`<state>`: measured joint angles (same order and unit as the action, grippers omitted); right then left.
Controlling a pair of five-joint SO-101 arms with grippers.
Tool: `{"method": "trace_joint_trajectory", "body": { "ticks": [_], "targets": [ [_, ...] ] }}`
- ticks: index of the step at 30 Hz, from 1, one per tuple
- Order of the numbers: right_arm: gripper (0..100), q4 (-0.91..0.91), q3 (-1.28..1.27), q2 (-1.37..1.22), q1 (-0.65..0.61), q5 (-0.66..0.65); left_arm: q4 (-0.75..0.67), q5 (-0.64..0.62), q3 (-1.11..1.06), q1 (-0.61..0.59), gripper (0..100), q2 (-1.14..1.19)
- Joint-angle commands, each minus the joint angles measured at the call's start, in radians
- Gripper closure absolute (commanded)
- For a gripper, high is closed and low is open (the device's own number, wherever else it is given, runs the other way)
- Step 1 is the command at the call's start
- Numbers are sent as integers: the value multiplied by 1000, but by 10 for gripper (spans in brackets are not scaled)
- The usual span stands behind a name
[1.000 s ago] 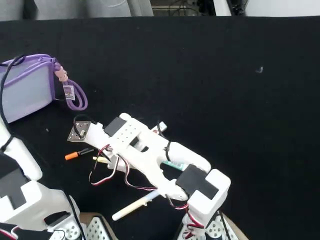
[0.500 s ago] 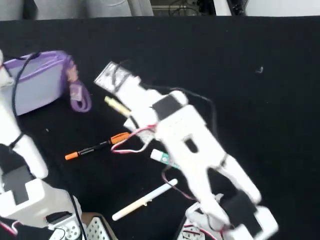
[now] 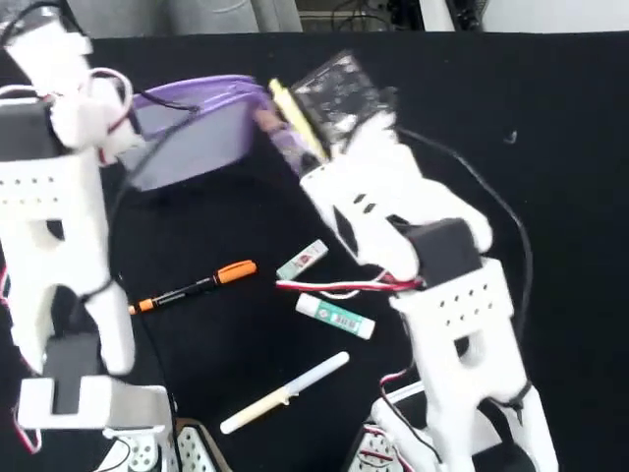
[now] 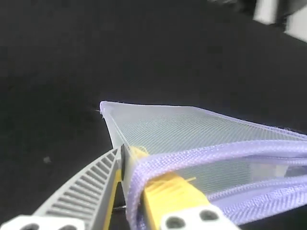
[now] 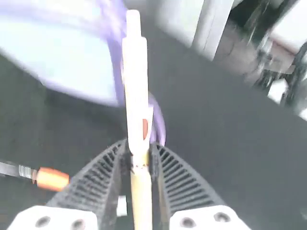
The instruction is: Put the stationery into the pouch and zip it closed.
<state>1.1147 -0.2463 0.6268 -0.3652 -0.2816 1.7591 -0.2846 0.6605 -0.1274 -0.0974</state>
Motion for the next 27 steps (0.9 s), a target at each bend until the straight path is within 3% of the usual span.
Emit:
{"method": "trace_joint_trajectory", "body": {
  "ticks": [1,9,15,20,27],
  "targets": [
    [988,-72,82,39,18,17,2,-26,-8,84,972,-120],
    [988,-176,139,41,17,44,-3,-20,-219,88,972,-127],
    [988,-292,111,73,15,189,-72,-25,-305,99,972,-138],
    [988,-471,-47,196,11,276,-130,-26,-386,140,972,-138],
    [988,-787,-357,348,-157,278,-166,-64,-395,148,972,-138]
  ]
}}
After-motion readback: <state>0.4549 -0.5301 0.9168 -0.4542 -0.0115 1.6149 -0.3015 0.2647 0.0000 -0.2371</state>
